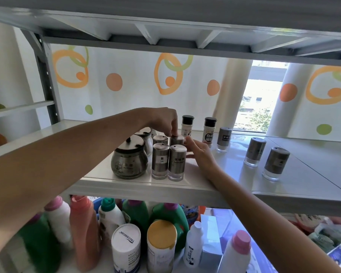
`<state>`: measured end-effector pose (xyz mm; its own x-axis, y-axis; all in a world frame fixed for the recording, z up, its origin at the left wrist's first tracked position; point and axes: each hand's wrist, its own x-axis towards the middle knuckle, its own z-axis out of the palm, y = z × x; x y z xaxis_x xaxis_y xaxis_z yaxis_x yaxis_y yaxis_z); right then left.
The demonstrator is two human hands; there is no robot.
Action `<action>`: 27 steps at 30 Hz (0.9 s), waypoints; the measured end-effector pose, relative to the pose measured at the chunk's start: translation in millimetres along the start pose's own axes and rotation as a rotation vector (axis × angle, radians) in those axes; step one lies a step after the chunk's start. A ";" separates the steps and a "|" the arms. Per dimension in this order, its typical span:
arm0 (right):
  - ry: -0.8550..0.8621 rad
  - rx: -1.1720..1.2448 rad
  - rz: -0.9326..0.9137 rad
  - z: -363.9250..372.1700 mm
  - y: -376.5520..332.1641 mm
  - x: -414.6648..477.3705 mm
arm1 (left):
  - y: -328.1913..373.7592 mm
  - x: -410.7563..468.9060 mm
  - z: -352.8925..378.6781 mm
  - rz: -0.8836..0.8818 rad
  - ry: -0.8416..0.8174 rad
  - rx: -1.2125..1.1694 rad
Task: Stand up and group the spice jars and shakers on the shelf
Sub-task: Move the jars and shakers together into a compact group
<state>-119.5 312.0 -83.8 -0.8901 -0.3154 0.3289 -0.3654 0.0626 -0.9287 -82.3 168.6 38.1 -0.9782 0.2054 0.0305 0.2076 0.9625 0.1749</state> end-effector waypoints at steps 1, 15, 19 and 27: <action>0.001 0.002 -0.002 -0.3 0.3 -0.1 | -0.4 -0.4 0.0 0.001 0.005 -0.009; 0.015 0.025 -0.023 -0.8 0.8 0.4 | -0.7 -4.2 -0.5 0.039 0.023 -0.055; 0.024 0.020 -0.023 -0.7 0.8 0.0 | -0.7 -5.5 0.0 0.051 0.032 -0.057; 0.034 0.019 -0.038 -0.9 -0.8 -1.2 | -1.3 -7.0 -0.2 0.057 0.033 -0.061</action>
<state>-118.4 313.3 -83.3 -0.8846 -0.2847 0.3693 -0.3940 0.0327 -0.9185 -75.7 165.9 37.8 -0.9646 0.2529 0.0749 0.2635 0.9364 0.2319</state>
